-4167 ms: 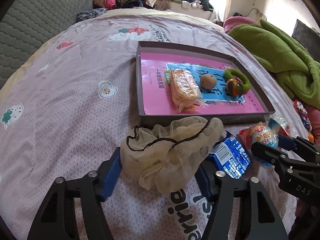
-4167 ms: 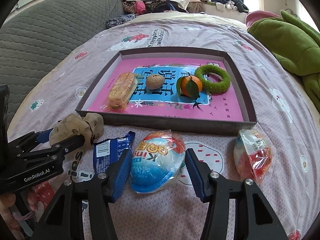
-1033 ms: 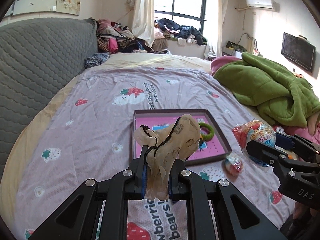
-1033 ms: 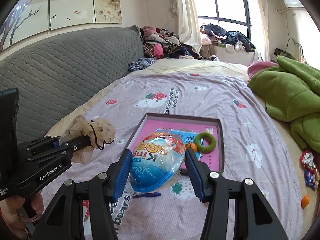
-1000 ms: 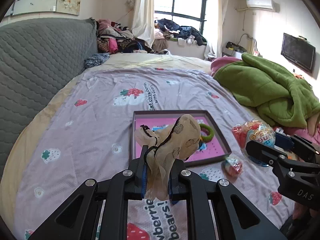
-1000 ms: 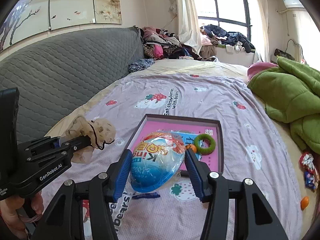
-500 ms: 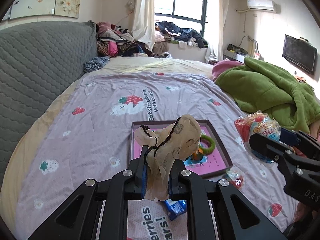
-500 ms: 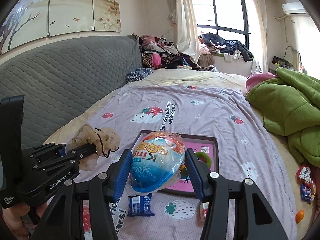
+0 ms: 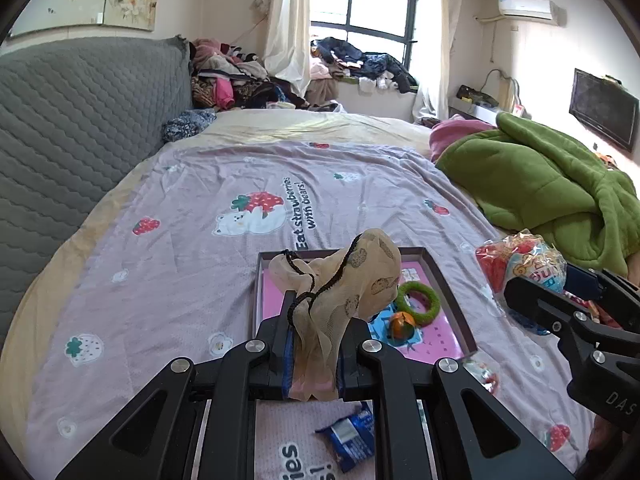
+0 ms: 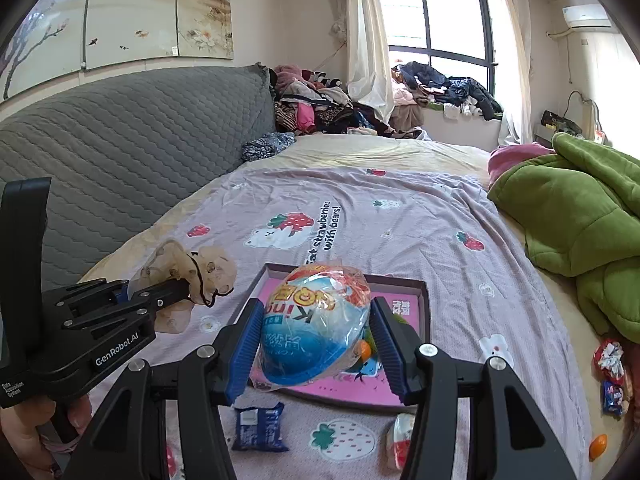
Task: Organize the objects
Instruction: 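Lift the scrunchie and blue egg toy and carry both toward the pink tray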
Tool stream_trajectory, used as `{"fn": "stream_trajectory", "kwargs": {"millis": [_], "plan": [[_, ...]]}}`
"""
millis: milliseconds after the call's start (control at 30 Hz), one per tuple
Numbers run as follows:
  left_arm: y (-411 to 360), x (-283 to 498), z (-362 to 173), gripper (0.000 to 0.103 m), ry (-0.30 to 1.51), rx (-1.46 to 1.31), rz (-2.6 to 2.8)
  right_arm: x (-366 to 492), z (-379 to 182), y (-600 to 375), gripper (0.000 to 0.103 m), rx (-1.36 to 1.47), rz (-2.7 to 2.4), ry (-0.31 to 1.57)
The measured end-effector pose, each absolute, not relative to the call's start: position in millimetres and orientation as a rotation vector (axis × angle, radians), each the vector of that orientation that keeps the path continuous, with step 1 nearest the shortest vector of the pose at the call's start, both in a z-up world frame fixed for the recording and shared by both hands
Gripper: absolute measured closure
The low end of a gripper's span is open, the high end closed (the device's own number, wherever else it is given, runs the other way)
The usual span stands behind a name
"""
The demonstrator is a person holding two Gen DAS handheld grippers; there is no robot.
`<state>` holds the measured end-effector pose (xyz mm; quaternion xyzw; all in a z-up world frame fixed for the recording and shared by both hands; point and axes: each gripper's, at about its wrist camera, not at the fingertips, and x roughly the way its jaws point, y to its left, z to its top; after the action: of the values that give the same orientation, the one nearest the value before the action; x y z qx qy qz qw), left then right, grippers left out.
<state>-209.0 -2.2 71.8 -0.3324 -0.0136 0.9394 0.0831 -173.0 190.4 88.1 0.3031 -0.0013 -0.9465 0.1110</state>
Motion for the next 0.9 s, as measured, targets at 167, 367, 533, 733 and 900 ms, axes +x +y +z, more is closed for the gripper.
{"fn": "stream_trajectory", "kwargs": {"millis": [167, 367, 533, 733, 900], "plan": [[-6, -230, 61, 0.088, -0.048, -1.005, 2.815, -192, 79, 190, 0.049, 0.899, -2.781, -0.003], [-11, -250, 47, 0.088, -0.057, -1.011, 2.835, -213, 67, 186, 0.049, 0.904, -2.775, -0.001], [-14, -265, 33, 0.088, -0.063, -1.039, 2.831, -226, 56, 179, 0.049, 0.913, -2.771, 0.021], [-13, -284, 14, 0.088, -0.078, -1.071, 2.821, -246, 38, 176, 0.049, 0.944, -2.777, 0.048], [-14, -295, 4, 0.088, -0.072, -1.051, 2.839, -260, 27, 177, 0.049, 0.953, -2.787, 0.045]]}}
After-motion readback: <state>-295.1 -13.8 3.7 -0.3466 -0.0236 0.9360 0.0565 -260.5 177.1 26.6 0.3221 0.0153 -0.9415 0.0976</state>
